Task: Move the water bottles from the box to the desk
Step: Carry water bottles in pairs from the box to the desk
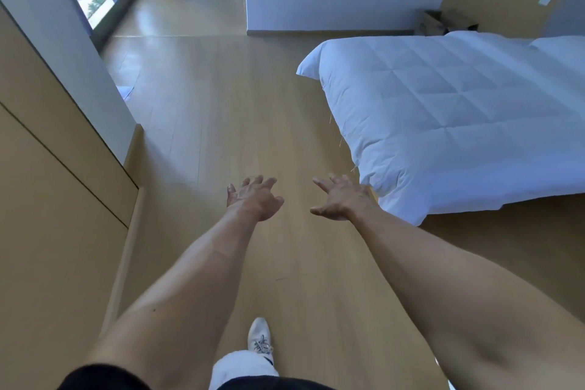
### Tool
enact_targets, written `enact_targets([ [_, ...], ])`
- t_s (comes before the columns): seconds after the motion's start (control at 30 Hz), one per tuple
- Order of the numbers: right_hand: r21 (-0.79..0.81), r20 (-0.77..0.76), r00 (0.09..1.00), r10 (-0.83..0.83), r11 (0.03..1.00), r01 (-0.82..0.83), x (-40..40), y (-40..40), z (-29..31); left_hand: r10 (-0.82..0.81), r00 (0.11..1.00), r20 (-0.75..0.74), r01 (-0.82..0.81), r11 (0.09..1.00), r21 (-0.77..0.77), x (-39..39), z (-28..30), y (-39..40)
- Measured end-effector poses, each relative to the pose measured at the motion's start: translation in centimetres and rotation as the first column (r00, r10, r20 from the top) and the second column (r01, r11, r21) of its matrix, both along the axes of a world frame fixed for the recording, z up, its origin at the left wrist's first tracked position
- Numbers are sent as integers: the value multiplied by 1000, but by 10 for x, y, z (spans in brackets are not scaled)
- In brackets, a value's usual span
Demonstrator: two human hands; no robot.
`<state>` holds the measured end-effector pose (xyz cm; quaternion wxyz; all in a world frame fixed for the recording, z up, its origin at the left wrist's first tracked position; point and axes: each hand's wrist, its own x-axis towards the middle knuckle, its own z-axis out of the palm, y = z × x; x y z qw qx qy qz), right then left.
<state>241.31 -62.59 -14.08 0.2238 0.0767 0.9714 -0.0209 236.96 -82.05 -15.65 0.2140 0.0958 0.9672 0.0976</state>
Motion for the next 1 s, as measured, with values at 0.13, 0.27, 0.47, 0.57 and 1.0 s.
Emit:
enact_targets([
  [0.13,-17,0,999,-35,999,35,-82,-7,6,-17,1000,11,17,1000,-13,-87,3,-6],
  [0.27,-50,14,998,-60,997,61,-147,-8,11,-37,999,15,37,999,-20,-159,8,-5],
  [0.47,-80,35,995,-98,992,100,-240,5,7,-69,998,5,69,997,-34,-255,1,9],
  [0.57,-94,39,994,-101,990,104,-295,16,-1,-60,998,11,60,997,-41,-306,-4,19],
  [1.0,-153,21,999,-47,987,50,-585,73,3,46,998,-44,-48,997,-56,-578,12,72],
])
